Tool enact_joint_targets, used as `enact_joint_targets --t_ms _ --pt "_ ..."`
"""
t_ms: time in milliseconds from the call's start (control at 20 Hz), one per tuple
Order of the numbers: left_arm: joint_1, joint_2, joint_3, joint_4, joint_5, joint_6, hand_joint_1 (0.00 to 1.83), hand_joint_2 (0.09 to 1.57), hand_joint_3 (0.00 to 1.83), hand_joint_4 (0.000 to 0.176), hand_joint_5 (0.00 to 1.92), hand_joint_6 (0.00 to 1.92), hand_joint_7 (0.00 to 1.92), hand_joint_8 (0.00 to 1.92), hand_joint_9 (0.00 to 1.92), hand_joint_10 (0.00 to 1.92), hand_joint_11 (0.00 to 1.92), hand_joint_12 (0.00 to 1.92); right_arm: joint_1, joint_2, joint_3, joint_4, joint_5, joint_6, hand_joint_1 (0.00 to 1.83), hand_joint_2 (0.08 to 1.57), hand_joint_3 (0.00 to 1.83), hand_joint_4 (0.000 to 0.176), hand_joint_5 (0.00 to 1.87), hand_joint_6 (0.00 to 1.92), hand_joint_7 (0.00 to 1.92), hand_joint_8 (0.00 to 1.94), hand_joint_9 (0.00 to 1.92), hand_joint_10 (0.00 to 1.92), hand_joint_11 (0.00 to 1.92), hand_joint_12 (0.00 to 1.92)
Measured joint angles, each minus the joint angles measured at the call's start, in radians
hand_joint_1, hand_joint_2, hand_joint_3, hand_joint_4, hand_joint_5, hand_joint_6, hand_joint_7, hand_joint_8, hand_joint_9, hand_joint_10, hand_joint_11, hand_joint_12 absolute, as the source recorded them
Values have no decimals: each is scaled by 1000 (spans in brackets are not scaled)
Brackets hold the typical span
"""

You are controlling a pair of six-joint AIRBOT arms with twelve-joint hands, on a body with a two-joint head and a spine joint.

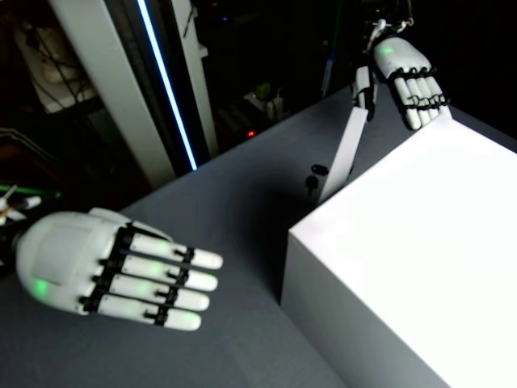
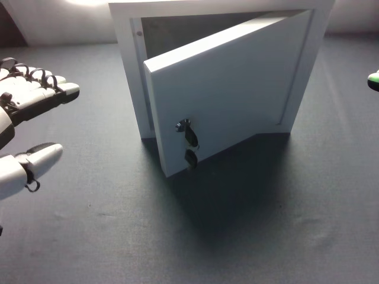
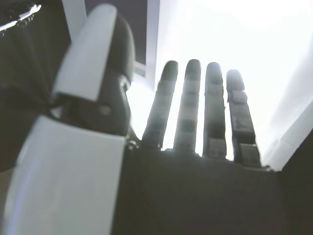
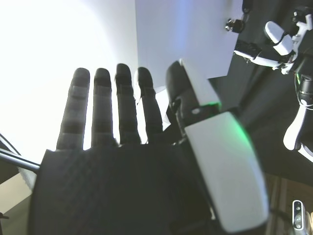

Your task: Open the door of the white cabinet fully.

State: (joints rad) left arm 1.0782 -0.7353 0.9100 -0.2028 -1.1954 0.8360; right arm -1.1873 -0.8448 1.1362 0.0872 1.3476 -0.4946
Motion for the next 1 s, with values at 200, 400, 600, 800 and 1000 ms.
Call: enact_joint_targets --t_ms 200,400,600,800,1000 --pt "-10 -7 0 24 16 -16 133 1480 0 0 217 1 226 1 151 2 0 333 0 -7 2 1 -13 0 617 1375 1 7 267 3 284 4 202 3 204 32" --pt "-49 -38 3 105 50 -47 201 1460 0 0 227 1 253 1 216 5 0 530 1 -7 2 -1 -15 0 653 1371 0 29 269 0 286 4 205 2 217 26" --pt "-104 -64 13 166 72 -58 200 1472 0 0 239 0 302 4 291 5 29 595 3 -8 2 -2 -16 0 620 1382 1 9 283 6 309 12 215 5 230 23" --pt "-143 -103 37 171 92 -60 237 1466 0 0 230 1 262 0 252 0 31 538 3 -8 2 -1 -17 0 632 1378 0 0 301 7 319 5 224 5 236 18" --pt "-172 -133 54 174 113 -60 248 1483 2 0 194 0 211 1 195 2 0 471 3 -12 4 1 -20 0 337 1369 1 16 295 4 289 1 259 6 249 15"
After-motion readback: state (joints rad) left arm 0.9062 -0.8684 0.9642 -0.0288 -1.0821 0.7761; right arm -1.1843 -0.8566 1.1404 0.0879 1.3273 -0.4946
